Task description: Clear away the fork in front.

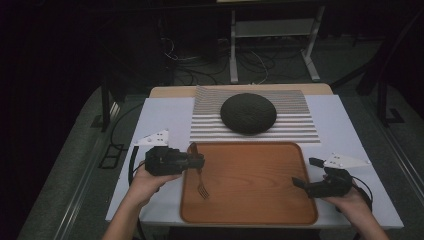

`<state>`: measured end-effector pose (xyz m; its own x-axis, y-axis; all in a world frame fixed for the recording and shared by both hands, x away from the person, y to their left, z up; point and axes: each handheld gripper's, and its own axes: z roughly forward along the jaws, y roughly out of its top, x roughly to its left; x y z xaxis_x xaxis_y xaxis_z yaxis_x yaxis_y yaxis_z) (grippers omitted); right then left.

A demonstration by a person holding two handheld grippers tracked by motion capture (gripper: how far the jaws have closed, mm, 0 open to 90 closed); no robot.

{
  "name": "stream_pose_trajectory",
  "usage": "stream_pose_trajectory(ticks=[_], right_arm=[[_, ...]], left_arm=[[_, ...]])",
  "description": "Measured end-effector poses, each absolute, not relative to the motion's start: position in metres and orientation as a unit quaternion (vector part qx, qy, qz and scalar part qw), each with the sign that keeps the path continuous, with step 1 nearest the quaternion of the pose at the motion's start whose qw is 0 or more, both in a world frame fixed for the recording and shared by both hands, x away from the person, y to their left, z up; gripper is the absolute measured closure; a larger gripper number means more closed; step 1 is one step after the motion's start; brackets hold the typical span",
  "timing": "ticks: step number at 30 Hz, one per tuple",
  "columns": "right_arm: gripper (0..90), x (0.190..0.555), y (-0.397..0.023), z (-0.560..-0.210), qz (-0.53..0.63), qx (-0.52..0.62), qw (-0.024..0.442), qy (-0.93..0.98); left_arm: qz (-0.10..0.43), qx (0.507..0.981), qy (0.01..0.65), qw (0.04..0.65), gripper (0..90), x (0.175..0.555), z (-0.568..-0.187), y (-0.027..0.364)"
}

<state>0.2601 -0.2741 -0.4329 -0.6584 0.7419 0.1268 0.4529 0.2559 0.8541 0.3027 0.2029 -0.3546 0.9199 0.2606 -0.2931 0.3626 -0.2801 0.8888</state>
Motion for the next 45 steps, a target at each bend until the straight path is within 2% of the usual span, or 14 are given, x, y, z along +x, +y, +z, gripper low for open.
stream_pose_trajectory(ticks=[9,18,33,45], right_arm=[[3.0,0.261,-0.275,-0.433,0.473,0.387,0.155,0.776],[3.1,0.261,-0.275,-0.434,0.470,0.388,0.158,0.777],[3.2,0.261,-0.274,-0.434,0.469,0.387,0.160,0.778],[3.3,0.261,-0.274,-0.434,0.468,0.385,0.159,0.779]], left_arm=[[-0.062,0.806,0.196,0.555,76.0,0.304,-0.363,0.205],[-0.023,0.816,0.212,0.537,75.7,0.315,-0.367,0.209],[-0.005,0.833,0.244,0.497,66.6,0.352,-0.391,0.196],[-0.022,0.840,0.253,0.480,63.3,0.353,-0.405,0.191]])
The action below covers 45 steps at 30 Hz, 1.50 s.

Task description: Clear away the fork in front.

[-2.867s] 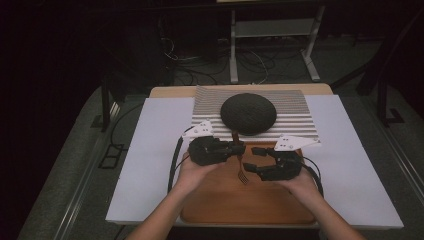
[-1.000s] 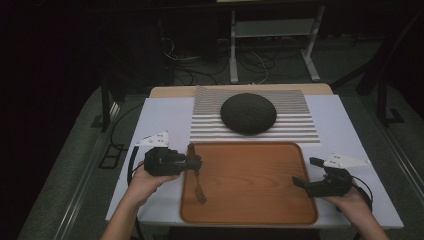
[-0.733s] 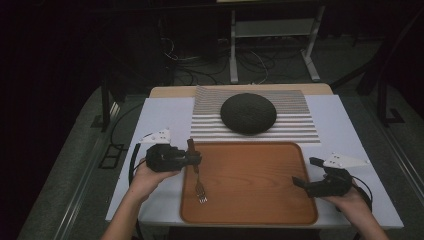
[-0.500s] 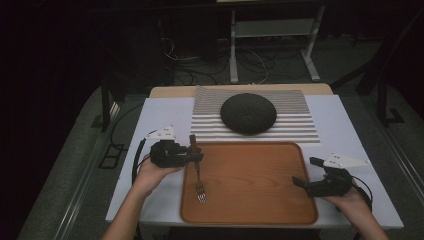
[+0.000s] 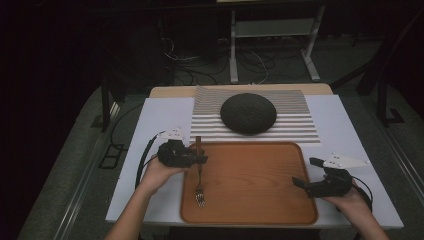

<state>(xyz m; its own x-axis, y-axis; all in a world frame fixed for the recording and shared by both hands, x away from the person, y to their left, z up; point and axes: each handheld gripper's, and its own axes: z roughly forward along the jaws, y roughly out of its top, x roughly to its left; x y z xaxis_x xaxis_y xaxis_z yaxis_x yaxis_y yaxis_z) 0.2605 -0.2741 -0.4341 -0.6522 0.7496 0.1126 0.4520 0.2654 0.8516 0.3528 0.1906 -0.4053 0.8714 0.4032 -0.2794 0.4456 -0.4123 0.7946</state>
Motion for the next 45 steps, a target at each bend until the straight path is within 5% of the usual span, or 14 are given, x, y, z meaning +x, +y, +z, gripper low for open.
stream_pose_trajectory(ticks=[27,39,45], right_arm=[[3.7,0.262,-0.272,-0.436,0.460,0.379,0.159,0.787],[3.9,0.262,-0.272,-0.436,0.458,0.378,0.160,0.789],[3.9,0.262,-0.271,-0.436,0.459,0.377,0.159,0.789]], left_arm=[[-0.032,0.860,0.281,0.424,65.1,0.353,-0.439,0.183],[-0.019,0.871,0.234,0.431,89.4,0.336,-0.427,0.160],[-0.016,0.886,0.220,0.409,89.5,0.332,-0.432,0.148]])
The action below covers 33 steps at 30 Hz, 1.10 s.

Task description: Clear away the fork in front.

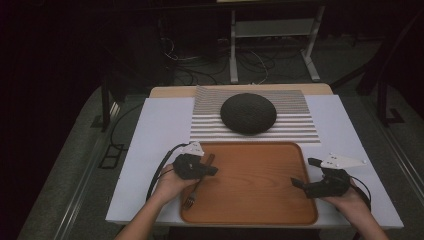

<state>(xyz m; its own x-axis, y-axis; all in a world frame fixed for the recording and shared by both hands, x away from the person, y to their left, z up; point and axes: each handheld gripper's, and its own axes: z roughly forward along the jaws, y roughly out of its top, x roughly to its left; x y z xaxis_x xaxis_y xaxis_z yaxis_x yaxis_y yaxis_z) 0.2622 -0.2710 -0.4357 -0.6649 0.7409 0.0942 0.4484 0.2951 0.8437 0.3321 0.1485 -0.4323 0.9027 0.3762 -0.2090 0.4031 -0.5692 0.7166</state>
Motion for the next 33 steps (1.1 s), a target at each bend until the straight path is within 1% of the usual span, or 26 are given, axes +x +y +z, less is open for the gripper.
stream_pose_trajectory(ticks=[9,18,25,33], right_arm=[[4.2,0.262,-0.271,-0.436,0.457,0.379,0.160,0.788],[4.2,0.263,-0.271,-0.437,0.456,0.378,0.160,0.790],[4.2,0.262,-0.271,-0.436,0.456,0.378,0.161,0.789],[4.2,0.262,-0.272,-0.436,0.456,0.377,0.160,0.790]], left_arm=[[-0.006,0.896,0.230,0.380,89.4,0.335,-0.441,0.149],[0.009,0.896,0.244,0.372,89.4,0.340,-0.441,0.157],[0.022,0.889,0.266,0.371,89.3,0.345,-0.439,0.176],[0.024,0.884,0.283,0.371,88.6,0.349,-0.439,0.193]])
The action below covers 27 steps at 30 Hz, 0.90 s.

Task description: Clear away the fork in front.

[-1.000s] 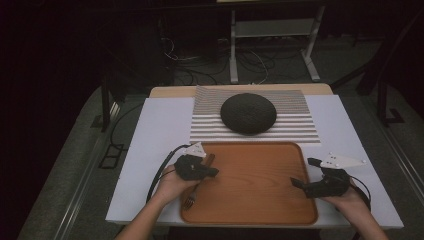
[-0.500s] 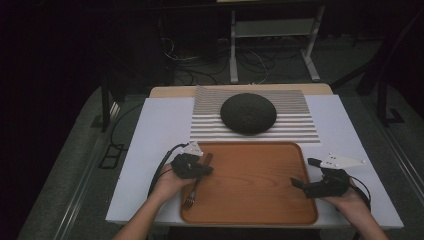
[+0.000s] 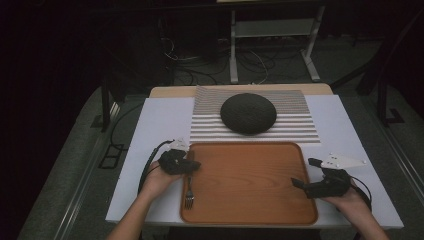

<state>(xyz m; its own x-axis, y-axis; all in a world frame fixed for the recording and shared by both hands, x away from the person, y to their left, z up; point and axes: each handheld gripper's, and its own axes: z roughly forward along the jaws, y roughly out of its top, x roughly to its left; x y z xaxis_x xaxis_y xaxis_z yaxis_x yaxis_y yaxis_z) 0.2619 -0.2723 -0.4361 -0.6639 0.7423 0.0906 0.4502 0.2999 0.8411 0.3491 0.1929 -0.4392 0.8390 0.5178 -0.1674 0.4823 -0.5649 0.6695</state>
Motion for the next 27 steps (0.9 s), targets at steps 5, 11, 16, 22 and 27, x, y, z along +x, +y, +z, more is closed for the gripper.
stream_pose_trajectory(ticks=[5,11,16,22,27], right_arm=[[4.2,0.261,-0.272,-0.436,0.457,0.377,0.162,0.789],[4.2,0.261,-0.272,-0.436,0.457,0.377,0.162,0.789],[4.3,0.261,-0.273,-0.436,0.456,0.379,0.161,0.789],[4.3,0.260,-0.273,-0.435,0.458,0.376,0.161,0.790],[4.3,0.259,-0.273,-0.435,0.458,0.375,0.159,0.790]], left_arm=[[0.025,0.880,0.285,0.380,86.8,0.350,-0.438,0.197],[0.028,0.877,0.285,0.386,78.4,0.348,-0.436,0.195],[0.035,0.869,0.277,0.408,60.6,0.343,-0.428,0.192],[0.045,0.858,0.270,0.435,42.2,0.330,-0.414,0.194],[0.055,0.851,0.267,0.448,28.3,0.321,-0.408,0.199]])
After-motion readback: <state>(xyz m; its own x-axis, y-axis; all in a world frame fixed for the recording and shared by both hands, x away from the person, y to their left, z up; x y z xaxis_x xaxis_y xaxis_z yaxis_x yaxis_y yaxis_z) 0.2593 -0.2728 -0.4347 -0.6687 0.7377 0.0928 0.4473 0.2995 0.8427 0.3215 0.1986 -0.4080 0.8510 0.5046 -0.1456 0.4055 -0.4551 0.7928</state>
